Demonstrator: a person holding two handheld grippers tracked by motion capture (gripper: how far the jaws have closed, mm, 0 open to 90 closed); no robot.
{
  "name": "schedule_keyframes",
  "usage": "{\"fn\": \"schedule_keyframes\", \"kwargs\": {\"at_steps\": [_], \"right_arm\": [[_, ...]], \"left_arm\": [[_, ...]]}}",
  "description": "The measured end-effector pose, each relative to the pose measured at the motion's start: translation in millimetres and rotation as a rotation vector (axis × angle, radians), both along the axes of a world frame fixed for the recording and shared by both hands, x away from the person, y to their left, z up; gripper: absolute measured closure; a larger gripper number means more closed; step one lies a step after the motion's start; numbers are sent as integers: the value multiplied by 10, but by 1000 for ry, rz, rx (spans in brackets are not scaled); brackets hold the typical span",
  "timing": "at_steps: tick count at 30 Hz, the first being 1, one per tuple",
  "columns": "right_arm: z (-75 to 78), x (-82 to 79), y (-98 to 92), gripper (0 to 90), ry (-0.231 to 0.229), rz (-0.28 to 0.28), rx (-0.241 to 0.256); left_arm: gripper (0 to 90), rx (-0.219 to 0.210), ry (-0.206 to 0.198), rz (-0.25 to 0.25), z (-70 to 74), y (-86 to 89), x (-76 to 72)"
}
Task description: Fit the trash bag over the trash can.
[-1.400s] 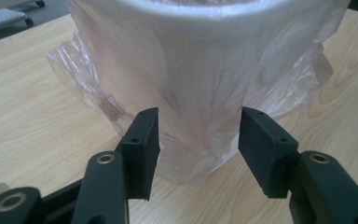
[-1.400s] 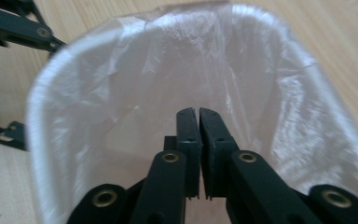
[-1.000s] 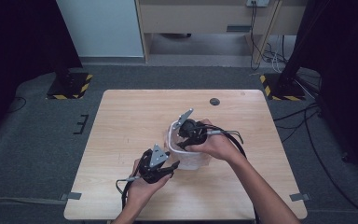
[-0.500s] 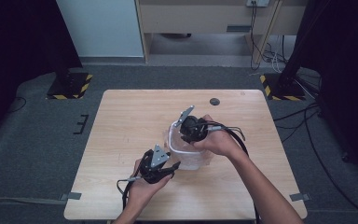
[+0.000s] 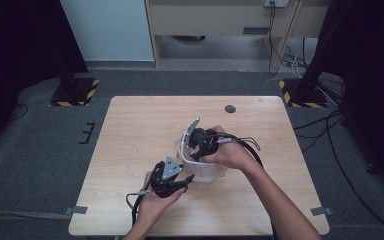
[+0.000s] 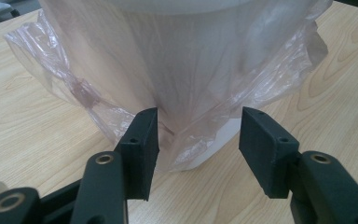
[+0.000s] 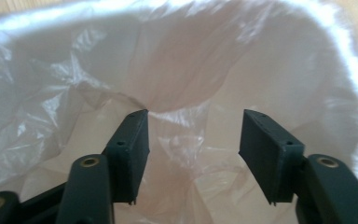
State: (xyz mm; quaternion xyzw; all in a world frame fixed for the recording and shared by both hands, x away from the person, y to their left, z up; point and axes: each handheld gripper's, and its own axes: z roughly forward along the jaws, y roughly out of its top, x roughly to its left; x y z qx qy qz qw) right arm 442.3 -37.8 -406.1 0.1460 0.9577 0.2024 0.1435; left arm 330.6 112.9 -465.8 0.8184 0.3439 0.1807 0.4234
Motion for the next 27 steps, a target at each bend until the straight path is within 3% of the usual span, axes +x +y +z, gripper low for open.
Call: {"fn": "schedule_keyframes", "kwargs": {"at_steps": [4, 7, 8, 12, 15, 23, 27], "right_arm": [[33, -14, -76, 415, -7, 2, 67], [47, -19, -126, 511, 0, 10, 108], [49, -22, -135, 574, -2, 16, 113], [38, -16, -124, 598, 6, 32, 108], [33, -8, -118, 564, 11, 44, 109], [100, -15, -239, 330, -1, 21, 203], [156, -32, -313, 282, -27, 10, 240]], "left_arm": [[472, 1, -3, -6, 3, -10, -13], [466, -2, -3, -13, -4, -23, -15], [465, 0, -2, -16, -9, -28, -13], [454, 8, -1, -19, -23, -49, -17], [454, 5, 0, -21, -25, -43, -15], [443, 0, -2, -22, -34, -47, -21], [437, 3, -2, -23, -39, -53, -24]]}}
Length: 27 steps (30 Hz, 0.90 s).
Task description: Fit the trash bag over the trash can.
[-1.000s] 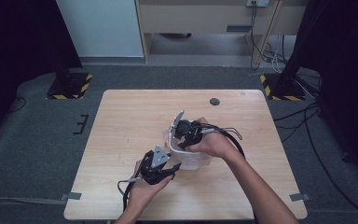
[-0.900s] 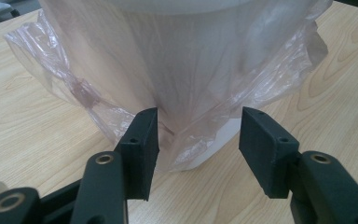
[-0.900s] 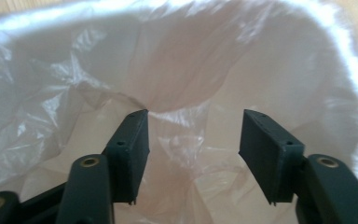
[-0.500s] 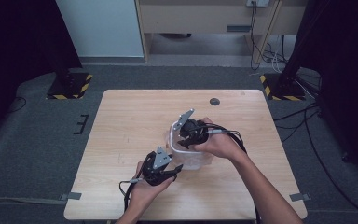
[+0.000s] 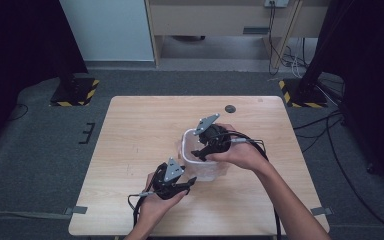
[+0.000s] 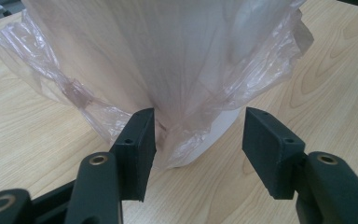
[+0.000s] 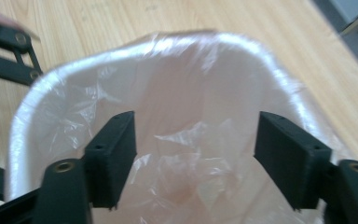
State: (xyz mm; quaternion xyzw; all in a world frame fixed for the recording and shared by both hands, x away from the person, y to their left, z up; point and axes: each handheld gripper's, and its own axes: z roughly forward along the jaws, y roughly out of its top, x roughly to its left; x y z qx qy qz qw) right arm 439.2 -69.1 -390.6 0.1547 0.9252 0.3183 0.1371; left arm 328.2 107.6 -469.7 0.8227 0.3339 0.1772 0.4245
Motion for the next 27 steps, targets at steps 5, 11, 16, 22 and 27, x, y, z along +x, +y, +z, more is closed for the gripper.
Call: {"fn": "schedule_keyframes", "kwargs": {"at_steps": [5, 11, 16, 22, 27], "right_arm": [[106, -12, -133, 226, -16, -42, 89], [125, 6, -222, 164, -18, -66, 152], [143, 16, -304, 130, -14, -92, 190], [167, 79, -473, 101, -1, -171, 273], [106, 131, -638, 73, -4, -237, 291]], "left_arm": [[431, 3, -1, -4, -4, -24, -12], [426, 3, -2, -9, -5, -37, -21], [411, 3, -7, -6, 12, -16, -27], [277, -34, 31, 81, 61, 189, 70], [188, -42, 53, 149, 46, 303, 168]]}}
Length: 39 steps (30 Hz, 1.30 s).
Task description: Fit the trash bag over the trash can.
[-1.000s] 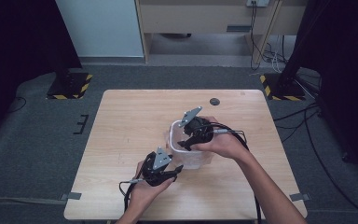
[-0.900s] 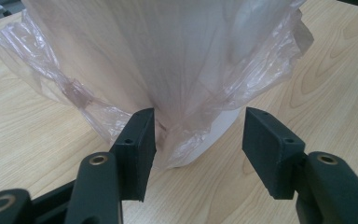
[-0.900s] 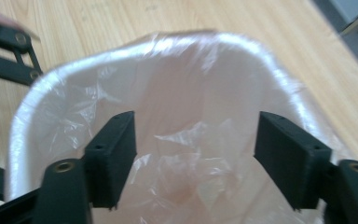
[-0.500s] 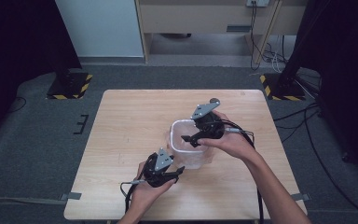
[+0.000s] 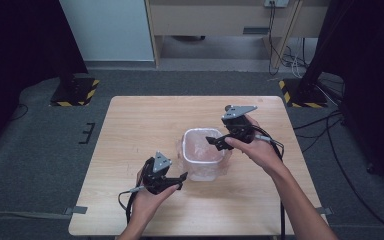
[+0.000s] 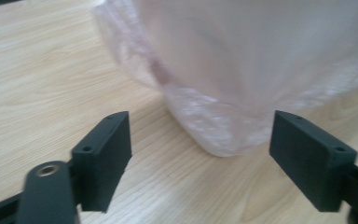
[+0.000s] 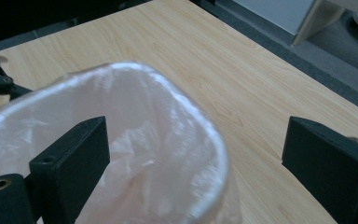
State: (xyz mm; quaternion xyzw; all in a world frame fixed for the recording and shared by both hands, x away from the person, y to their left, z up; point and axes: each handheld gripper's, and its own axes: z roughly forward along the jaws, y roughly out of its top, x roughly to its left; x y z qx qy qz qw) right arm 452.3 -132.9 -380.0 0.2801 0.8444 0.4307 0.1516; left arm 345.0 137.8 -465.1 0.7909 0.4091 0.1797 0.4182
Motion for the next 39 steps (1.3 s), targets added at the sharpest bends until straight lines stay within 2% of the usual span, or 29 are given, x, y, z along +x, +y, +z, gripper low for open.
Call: {"fn": "schedule_keyframes", "kwargs": {"at_steps": [6, 11, 14, 15, 16, 19, 22, 23, 24, 28, 35, 36, 38, 39], "right_arm": [[-39, 66, -279, 80, 8, -67, 44], [-94, 86, -534, 111, 7, -132, 70], [-181, 86, -694, 126, 2, -163, 87], [-181, 86, -694, 126, 2, -163, 87], [-246, 88, -791, 130, -6, -192, 97], [-305, 98, -871, 129, -19, -212, 107], [-430, 122, -1004, 126, -25, -250, 114], [-430, 122, -1004, 126, -25, -250, 114], [-516, 140, -1059, 124, -28, -271, 102], [-638, 177, -1122, 122, -14, -319, 99], [-800, 238, -1127, 144, 8, -364, 80], [-855, 269, -1118, 150, 19, -379, 69], [-888, 287, -1115, 149, 29, -389, 63], [-961, 327, -1109, 143, 56, -410, 44]], "left_arm": [[133, 5, 11, 46, -5, 116, 105], [121, 0, 27, 84, -53, 215, 211], [118, 12, 33, 98, -96, 245, 266], [116, 12, 33, 98, -96, 245, 266], [115, 18, 35, 103, -111, 252, 285], [112, 29, 42, 109, -139, 262, 327], [106, 39, 45, 119, -176, 270, 372], [103, 39, 45, 119, -176, 270, 372], [97, 52, 55, 118, -199, 272, 412], [88, 73, 69, 123, -239, 276, 475], [77, 106, 78, 135, -290, 288, 585], [74, 121, 86, 147, -336, 300, 647], [69, 132, 98, 148, -364, 307, 682], [68, 151, 113, 166, -412, 321, 736]]}}
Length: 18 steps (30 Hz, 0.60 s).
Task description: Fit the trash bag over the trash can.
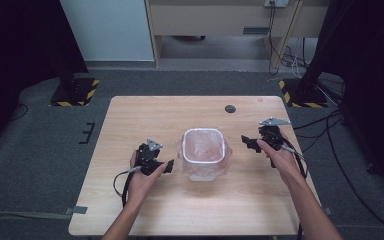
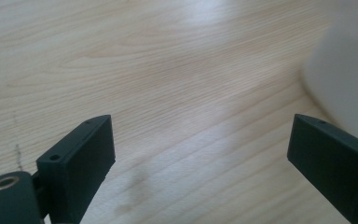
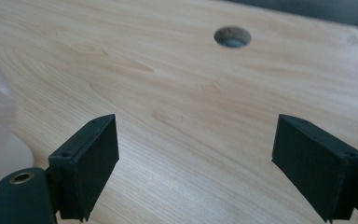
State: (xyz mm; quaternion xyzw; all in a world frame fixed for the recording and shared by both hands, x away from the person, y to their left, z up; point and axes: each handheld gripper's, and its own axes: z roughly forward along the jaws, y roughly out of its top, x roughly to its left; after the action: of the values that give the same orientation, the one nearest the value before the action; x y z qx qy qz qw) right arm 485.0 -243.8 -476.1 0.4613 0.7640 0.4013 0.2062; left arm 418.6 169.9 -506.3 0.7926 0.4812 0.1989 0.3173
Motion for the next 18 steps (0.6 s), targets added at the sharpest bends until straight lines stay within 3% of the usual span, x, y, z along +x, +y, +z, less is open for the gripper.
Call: {"fn": "schedule_keyframes", "kwargs": {"at_steps": [1, 2, 5, 11, 14, 18], "right_arm": [[0, 0, 0, 143, 0, 0, 0], [-77, 34, 9, 141, 36, -14, -3], [-159, 76, 10, 127, 56, -7, -10], [-316, 193, -36, 106, 85, -44, 31], [-395, 263, -84, 107, 88, -68, 25], [-472, 329, -153, 108, 83, -105, 28]], "left_arm": [[69, 0, 0, 0, 0, 0, 0], [69, -5, 13, 14, -48, 20, 60], [69, 2, 27, 23, -80, 34, 123], [69, 9, 51, 41, -153, 64, 315], [68, 19, 69, 56, -217, 102, 449], [63, 18, 58, 84, -228, 138, 621]]}}
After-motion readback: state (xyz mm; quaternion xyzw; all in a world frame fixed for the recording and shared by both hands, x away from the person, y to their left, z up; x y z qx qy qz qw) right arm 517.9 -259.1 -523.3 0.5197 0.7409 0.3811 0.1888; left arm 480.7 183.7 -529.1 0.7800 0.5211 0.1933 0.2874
